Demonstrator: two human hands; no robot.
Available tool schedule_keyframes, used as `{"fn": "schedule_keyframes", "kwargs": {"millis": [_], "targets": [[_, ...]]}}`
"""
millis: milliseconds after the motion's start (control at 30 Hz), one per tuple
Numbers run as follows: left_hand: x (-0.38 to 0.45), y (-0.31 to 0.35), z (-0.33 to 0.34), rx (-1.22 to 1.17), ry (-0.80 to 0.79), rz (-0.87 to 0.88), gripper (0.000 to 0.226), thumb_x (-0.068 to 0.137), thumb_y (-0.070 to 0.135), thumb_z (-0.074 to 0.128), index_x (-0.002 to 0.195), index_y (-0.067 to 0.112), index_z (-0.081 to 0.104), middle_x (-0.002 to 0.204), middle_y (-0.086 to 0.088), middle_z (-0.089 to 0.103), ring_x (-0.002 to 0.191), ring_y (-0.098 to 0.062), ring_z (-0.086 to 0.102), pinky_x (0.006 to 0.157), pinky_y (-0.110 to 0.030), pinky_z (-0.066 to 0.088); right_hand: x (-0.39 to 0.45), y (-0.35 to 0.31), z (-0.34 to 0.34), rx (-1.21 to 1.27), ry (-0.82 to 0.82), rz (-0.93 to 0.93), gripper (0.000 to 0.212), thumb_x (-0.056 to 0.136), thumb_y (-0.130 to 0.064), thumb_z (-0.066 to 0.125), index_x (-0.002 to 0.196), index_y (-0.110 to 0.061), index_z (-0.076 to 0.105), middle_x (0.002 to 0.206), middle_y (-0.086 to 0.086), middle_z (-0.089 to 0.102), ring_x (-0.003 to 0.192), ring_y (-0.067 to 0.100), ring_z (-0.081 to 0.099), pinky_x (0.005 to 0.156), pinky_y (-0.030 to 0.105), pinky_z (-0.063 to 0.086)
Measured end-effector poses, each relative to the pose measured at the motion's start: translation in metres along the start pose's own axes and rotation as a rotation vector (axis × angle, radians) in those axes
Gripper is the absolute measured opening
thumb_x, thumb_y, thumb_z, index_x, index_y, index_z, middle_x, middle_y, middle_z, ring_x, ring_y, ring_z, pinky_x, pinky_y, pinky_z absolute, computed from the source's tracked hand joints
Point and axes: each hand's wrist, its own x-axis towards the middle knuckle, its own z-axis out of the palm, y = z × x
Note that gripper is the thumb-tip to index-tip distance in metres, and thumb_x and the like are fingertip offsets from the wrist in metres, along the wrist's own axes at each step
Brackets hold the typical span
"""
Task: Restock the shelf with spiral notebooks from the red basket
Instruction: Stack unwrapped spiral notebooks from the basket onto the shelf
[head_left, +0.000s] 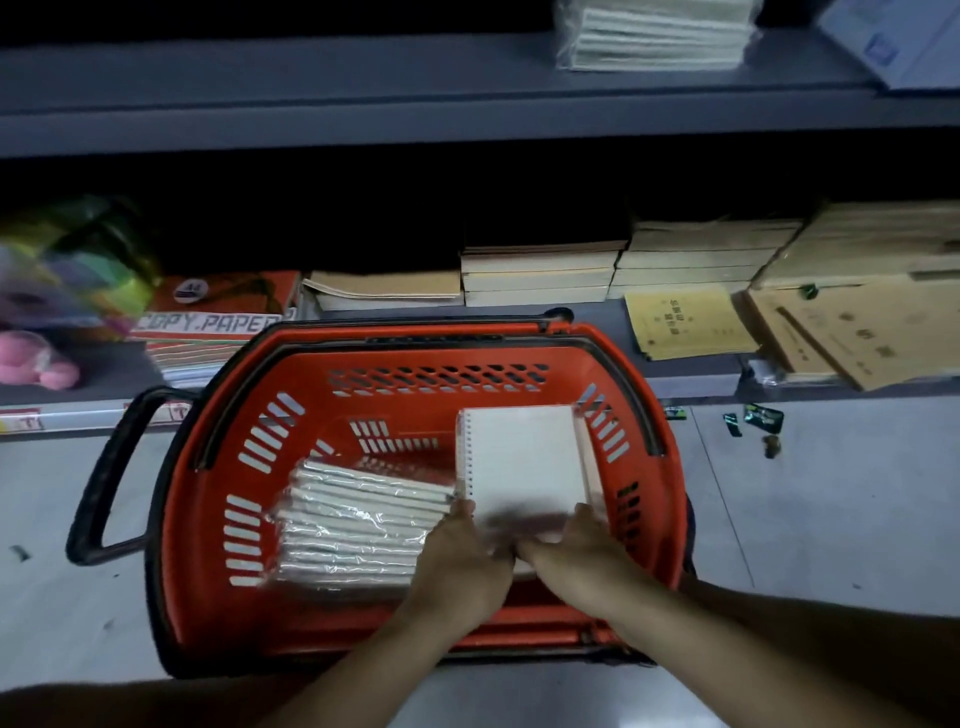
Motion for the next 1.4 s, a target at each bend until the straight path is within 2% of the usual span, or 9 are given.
{"fn": "schedule_keyframes", "kwargs": {"millis": [67,200,400,567,700,867,1067,1200,1400], "targets": [[0.002,-0.001,0.001,-0.005,-0.026,-0.047,0.060,0.083,0.024,0.063,0.141,0.018,0.048,0.130,-0.002,0.066,0.117,-0.018,0.062,0.089,-0.020,0.048,0.003,-0.002,-0.007,0.091,-0.022,0.027,0.019,0.094,-0.039,0.063,0.106,-0.025,0.061,0.132,-0.001,0.060,0.116,0.016,0.056,0.092,0.020,0.039],[0.004,0.003,0.001,-0.037,-0.033,-0.107,0.058,0.087,0.020,0.061,0.142,0.016,0.044,0.132,-0.005,0.063,0.116,-0.019,0.062,0.084,-0.019,0.046,0.014,0.006,-0.004,0.182,0.049,0.065,0.064,0.087,-0.049,0.070,0.135,-0.014,0.048,0.144,0.005,0.052,0.129,0.020,0.052,0.098,0.025,0.043],[0.005,-0.001,-0.001,-0.286,-0.004,-0.227,0.038,0.083,0.013,0.061,0.120,0.019,0.056,0.104,-0.006,0.068,0.084,-0.024,0.071,0.073,-0.032,0.058,0.015,0.010,-0.007,0.255,0.105,0.010,0.042,0.085,-0.038,0.069,0.118,-0.019,0.051,0.123,-0.005,0.060,0.107,0.014,0.057,0.089,0.030,0.047],[-0.002,0.015,-0.017,-0.517,0.201,-0.216,0.024,0.084,0.001,0.056,0.098,0.017,0.067,0.081,-0.007,0.069,0.062,-0.021,0.057,0.057,-0.021,0.041,0.010,0.005,-0.016,0.318,0.194,-0.019,0.020,0.081,-0.035,0.069,0.092,-0.018,0.069,0.101,-0.001,0.074,0.096,0.019,0.067,0.091,0.037,0.056],[-0.009,0.031,-0.059,-0.651,0.122,-0.199,0.017,0.087,-0.006,0.057,0.085,0.007,0.068,0.053,0.001,0.046,0.039,-0.009,0.031,0.035,-0.016,0.022,-0.002,-0.006,-0.038,0.532,0.269,-0.081,0.007,0.091,-0.007,0.063,0.094,-0.006,0.069,0.088,0.007,0.069,0.071,0.017,0.062,0.061,0.026,0.048],[-0.036,0.044,-0.076,-0.827,-0.023,-0.158,0.014,0.086,-0.004,0.062,0.097,0.001,0.069,0.067,-0.003,0.059,0.055,-0.012,0.044,0.050,-0.023,0.033,-0.032,-0.029,-0.068,0.728,0.260,-0.253,0.012,0.099,-0.001,0.055,0.106,-0.001,0.064,0.089,0.011,0.067,0.070,0.024,0.065,0.064,0.032,0.056],[-0.069,0.054,-0.083,-1.227,-0.094,0.012,0.036,0.091,-0.009,0.051,0.124,0.004,0.058,0.112,-0.012,0.075,0.111,-0.027,0.068,0.093,-0.037,0.053,-0.077,-0.042,-0.087,0.768,0.265,-0.528,0.029,0.100,-0.004,0.053,0.122,-0.021,0.060,0.114,0.000,0.064,0.095,0.018,0.066,0.071,0.039,0.063],[-0.085,0.073,-0.102,-1.293,-0.077,0.199,0.042,0.091,-0.009,0.051,0.130,0.006,0.055,0.118,-0.015,0.073,0.114,-0.027,0.069,0.099,-0.040,0.050,-0.091,-0.047,-0.100,0.876,0.259,-0.631,0.033,0.094,0.002,0.054,0.116,-0.021,0.061,0.111,0.004,0.072,0.102,0.027,0.069,0.083,0.053,0.060],[-0.083,0.101,-0.123,-1.270,-0.057,0.425,0.048,0.090,0.006,0.057,0.136,0.019,0.055,0.130,0.000,0.069,0.117,-0.022,0.068,0.087,-0.038,0.060,-0.096,-0.054,-0.120,1.044,0.129,-0.700,0.030,0.098,0.003,0.052,0.118,-0.017,0.062,0.108,0.014,0.074,0.076,0.035,0.075,0.060,0.041,0.063]]}}
